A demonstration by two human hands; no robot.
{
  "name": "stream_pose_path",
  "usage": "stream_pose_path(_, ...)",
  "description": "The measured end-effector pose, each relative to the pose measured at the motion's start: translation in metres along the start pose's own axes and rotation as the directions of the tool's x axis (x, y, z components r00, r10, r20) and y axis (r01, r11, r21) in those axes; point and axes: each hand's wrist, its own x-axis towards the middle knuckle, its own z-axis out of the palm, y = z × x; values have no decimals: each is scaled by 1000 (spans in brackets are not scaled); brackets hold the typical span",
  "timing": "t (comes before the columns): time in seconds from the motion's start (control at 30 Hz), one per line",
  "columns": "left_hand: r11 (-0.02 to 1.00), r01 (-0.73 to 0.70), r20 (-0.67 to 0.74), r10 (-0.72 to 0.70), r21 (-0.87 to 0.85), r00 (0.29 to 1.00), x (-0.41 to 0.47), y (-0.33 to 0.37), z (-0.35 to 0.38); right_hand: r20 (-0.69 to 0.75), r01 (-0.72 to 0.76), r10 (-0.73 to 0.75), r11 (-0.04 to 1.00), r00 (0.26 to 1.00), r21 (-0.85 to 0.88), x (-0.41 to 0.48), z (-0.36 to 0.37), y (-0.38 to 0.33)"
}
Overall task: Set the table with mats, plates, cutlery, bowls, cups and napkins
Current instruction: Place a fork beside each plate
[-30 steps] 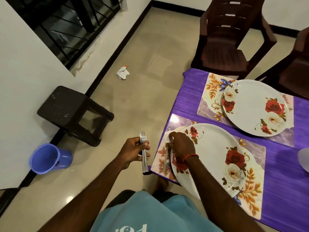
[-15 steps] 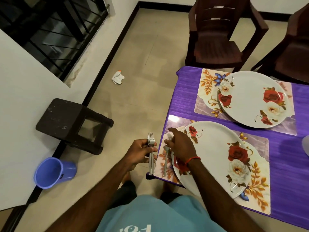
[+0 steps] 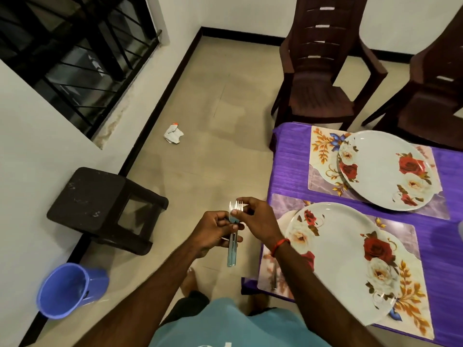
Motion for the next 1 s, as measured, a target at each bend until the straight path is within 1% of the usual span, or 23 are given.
stream_pose_path(0.13, 997, 8, -35, -11, -71, 999, 2, 4, -45, -78, -48, 49, 999, 996, 24, 18, 31, -17)
stream_pose_path(0.3, 995, 18, -46, -23, -98, 999, 11, 10, -108, -138, -67, 81, 993, 987, 102, 35, 72, -46)
stream_pose_path(0.37, 995, 12, -35, -15, -104, 999, 13, 16, -120, -129, -93, 110, 987, 986, 128, 37, 79, -54)
stream_pose_path(0.53, 993, 0, -10, -1, -117, 1000, 16, 31, -166, -74, -148, 175, 949, 982, 277, 44, 116, -93)
stream_pose_path(0.63, 994, -12, -2, 12, -112, 1000, 18, 35, -180, -66, -153, 185, 931, 980, 332, 51, 123, -108)
stream_pose_path(0.8, 996, -6, 24, 8, -87, 1000, 32, 45, -192, -93, -134, 177, 927, 980, 351, 66, 123, -120)
stream_pose_path(1.0, 996, -2, 45, 6, -86, 999, 64, 73, -195, -115, -168, 231, 900, 966, 401, 106, 113, -124)
